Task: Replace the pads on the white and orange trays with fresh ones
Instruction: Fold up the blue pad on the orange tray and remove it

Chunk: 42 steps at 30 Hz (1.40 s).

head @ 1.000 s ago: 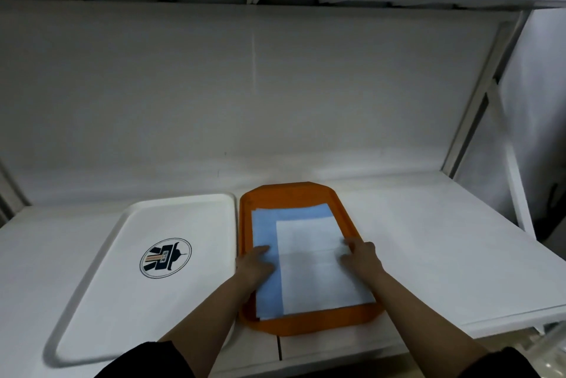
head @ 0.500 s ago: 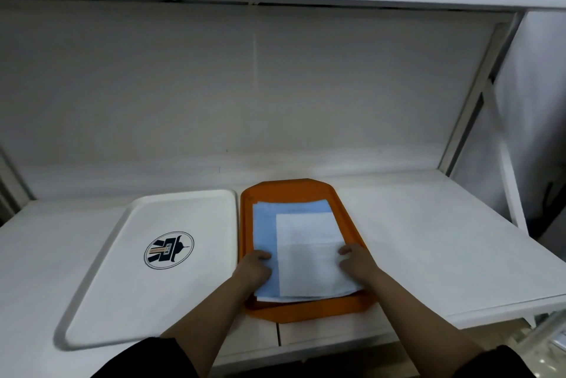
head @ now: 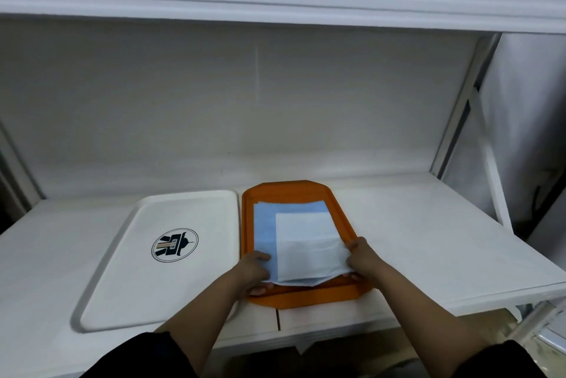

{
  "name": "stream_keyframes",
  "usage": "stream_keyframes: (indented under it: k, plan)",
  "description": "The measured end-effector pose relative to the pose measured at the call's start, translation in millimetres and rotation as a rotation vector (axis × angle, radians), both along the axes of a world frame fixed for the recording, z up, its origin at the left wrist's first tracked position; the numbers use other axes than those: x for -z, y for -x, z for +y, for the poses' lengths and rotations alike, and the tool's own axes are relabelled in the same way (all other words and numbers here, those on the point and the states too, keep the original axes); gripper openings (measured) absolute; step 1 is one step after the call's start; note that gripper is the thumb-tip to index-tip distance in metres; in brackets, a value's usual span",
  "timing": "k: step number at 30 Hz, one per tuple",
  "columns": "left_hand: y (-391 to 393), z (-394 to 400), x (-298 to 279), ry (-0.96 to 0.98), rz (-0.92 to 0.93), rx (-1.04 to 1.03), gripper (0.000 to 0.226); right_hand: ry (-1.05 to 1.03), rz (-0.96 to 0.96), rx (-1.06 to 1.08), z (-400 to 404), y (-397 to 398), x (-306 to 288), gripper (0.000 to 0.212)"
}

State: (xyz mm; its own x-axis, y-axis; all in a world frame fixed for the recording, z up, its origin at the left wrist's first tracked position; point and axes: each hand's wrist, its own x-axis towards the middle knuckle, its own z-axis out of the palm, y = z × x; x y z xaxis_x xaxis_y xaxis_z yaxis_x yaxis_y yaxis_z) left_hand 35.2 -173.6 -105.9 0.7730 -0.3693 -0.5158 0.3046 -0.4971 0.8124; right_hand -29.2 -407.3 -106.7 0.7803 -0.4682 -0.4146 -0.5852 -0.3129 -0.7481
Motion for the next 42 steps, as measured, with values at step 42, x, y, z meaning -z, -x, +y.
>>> stream_keyframes:
  k: [42]
  plan:
    - [21,-14,-1,-0.642,-1.315,0.589,0.037,1.128,-0.222,-0.720,36,16,8,0.038]
